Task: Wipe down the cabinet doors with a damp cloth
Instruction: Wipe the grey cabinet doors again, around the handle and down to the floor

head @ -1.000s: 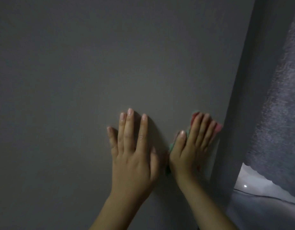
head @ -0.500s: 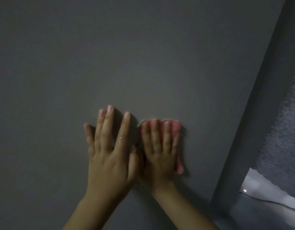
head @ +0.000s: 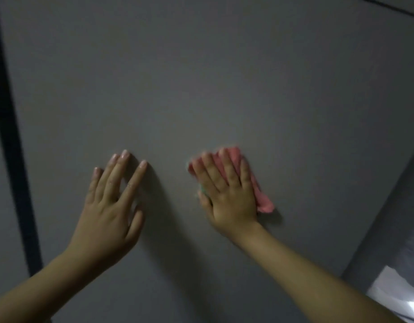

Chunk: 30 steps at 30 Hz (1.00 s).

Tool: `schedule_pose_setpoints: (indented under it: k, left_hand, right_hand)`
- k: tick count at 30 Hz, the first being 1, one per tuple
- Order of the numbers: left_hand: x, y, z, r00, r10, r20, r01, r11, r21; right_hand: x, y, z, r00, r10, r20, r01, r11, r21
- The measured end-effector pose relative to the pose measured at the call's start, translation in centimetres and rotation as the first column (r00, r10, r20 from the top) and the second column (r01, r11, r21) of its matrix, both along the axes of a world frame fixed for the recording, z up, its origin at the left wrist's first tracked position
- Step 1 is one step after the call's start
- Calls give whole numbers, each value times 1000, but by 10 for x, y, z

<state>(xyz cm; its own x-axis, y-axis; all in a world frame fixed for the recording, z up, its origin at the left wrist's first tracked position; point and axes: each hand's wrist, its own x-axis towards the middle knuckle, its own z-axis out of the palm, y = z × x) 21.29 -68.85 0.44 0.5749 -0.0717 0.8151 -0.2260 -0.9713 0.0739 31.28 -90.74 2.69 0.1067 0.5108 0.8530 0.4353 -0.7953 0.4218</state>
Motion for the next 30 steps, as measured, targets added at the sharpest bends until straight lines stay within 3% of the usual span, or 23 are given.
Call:
schedule_pose_setpoints:
  k: [4,9,10,12,14,16,18,21,24,26,30]
  left_hand:
    - [-14,37,-24,997,26,-69,-26,1000,10]
    - [-20,63,-31,998,10,-70,-10,1000,-6]
    - [-22,72,-34,998,4,-65,-6,1000,-26]
    - [-27,91,-42,998,8,-70,-12,998,-69]
    - [-36,111,-54,994,30,-104,-43,991,-130]
    - [-42,126,-65,991,40,-127,-63,982,-177]
    - [-45,138,-73,991,50,-122,-77,971,-227]
    - [-50,158,-83,989,82,-126,-123,922,-367]
    - [-45,170,-94,992,83,-99,-116,909,-399]
    - [-40,171,-99,996,71,-56,-87,921,-380]
    - [-45,174,-106,998,18,-60,-41,908,-418]
  right_hand:
    - [-4,5,13,998,36,42,-27,980,-198]
    - [-18,103,93,993,108,46,-107,994,-23]
    - [-19,119,85,992,119,37,-116,991,-71]
    - [-18,126,48,990,143,19,-130,941,-312]
    - [-17,114,13,988,151,29,-105,798,-593]
    - [-13,102,16,981,182,62,-87,710,-699]
    - [-15,110,43,976,208,73,-106,734,-671]
    - [-25,168,88,970,198,142,-96,846,-525]
    - [-30,230,84,966,212,151,-111,859,-499]
    - [-27,233,53,966,230,117,-109,775,-622]
    - [-27,165,10,986,149,72,-6,465,-886]
